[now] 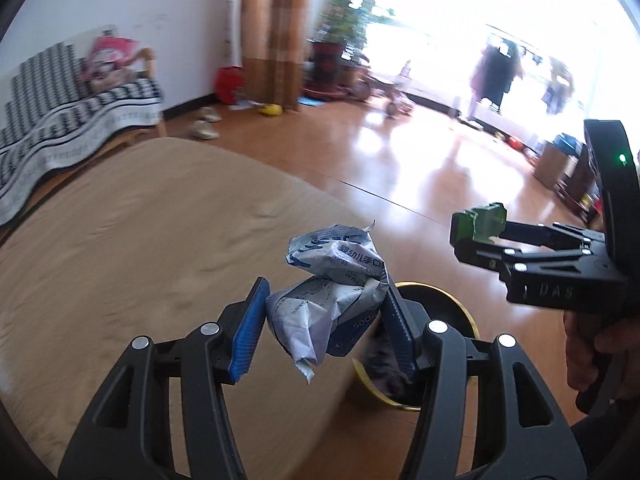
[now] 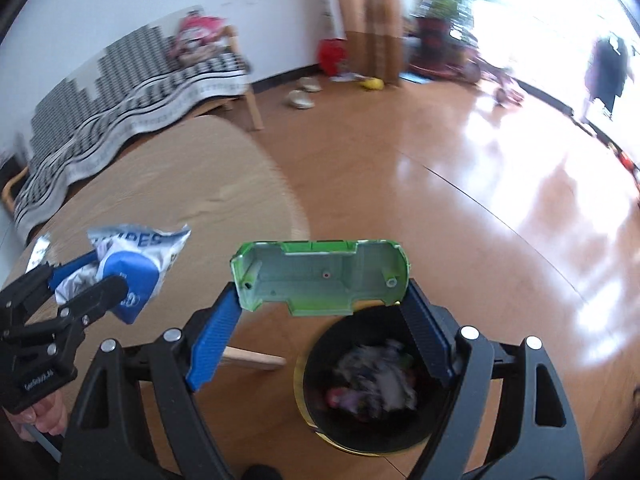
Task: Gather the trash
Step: 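Carry the bag and green tray over the black bin and open both tools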
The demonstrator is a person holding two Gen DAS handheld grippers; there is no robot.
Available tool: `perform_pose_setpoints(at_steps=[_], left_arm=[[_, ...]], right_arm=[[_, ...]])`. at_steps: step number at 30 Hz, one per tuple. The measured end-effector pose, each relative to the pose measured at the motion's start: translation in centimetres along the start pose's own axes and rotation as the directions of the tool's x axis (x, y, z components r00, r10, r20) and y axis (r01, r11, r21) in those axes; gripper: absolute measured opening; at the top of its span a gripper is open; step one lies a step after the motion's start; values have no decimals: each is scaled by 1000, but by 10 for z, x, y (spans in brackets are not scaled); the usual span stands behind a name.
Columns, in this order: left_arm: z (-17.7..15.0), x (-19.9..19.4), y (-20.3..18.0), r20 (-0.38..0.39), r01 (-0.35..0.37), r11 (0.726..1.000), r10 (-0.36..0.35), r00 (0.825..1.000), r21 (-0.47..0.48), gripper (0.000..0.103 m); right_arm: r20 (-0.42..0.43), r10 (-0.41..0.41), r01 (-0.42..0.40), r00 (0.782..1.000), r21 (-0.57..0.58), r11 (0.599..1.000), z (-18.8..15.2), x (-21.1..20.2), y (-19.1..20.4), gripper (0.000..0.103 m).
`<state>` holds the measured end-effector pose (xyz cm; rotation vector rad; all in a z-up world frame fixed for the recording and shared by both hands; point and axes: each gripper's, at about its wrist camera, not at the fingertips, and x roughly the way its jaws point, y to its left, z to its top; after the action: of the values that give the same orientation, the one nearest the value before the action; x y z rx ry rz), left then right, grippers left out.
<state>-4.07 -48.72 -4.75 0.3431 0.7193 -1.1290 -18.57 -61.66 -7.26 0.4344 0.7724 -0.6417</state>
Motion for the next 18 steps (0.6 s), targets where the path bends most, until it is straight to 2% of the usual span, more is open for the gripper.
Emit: perform_pose_setpoints(at_steps=[5,8,18], left_arm=[[-1,29,-46,-36,72,994,-70,997,79,55],[-7,43,-69,-59,100,986,-93,994,134,55],[-9,81,-86,-131,135,974,-112,985,180,55]], right_arm=[[-29,-61,64,998,76,995,-21,-3,-63,79],[-48,-91,95,995,88,992,-31,0,-82,79],[-72,-93,100,993,109,989,-35,11,-89,79]])
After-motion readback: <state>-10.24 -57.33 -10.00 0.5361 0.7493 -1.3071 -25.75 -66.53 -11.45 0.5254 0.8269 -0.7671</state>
